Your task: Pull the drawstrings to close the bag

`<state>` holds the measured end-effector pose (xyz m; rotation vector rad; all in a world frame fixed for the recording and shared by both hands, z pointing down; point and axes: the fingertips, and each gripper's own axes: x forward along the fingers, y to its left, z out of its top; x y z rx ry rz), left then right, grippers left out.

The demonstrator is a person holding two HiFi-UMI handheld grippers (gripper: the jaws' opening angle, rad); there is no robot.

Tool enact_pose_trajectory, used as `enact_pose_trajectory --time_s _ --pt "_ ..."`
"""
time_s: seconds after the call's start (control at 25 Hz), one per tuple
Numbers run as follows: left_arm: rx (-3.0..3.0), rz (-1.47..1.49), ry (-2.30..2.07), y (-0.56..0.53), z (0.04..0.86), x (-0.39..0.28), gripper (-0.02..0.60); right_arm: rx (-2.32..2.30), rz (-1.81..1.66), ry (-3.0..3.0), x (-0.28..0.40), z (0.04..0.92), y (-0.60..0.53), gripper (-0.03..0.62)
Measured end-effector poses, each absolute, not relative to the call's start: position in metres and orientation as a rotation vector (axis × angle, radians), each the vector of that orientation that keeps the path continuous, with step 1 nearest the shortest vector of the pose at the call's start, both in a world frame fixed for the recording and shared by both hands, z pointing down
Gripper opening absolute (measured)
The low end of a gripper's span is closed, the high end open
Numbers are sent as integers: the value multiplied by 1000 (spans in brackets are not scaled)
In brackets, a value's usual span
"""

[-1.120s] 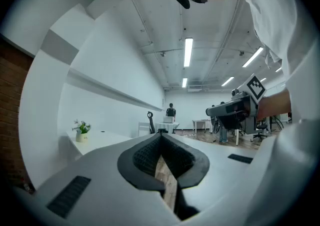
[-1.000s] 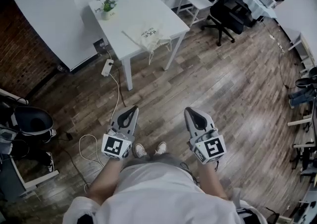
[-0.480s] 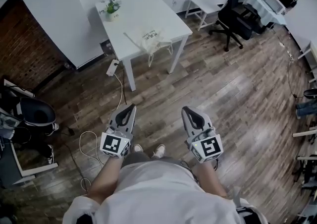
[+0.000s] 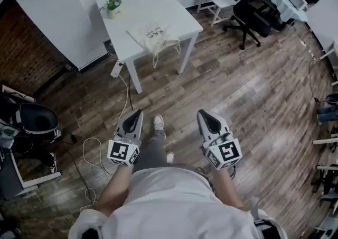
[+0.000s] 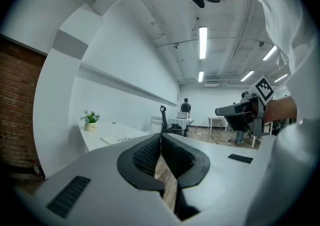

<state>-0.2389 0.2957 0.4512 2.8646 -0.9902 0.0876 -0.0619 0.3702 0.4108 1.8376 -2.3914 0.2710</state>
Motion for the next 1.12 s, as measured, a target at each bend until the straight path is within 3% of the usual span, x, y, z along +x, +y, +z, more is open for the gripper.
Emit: enact_pose_trajectory --time_s 0.44,0.76,1.12 --pt "2756 -15 -961 119 491 -178 20 1769 365 -2354 -10 441 205 37" --pt "2703 -14 -977 -4 506 -172 20 1663 294 -2390 -14 424 76 37" --pt "2673 43 -980 -71 521 -170 20 1638 301 -2369 -2 431 11 37"
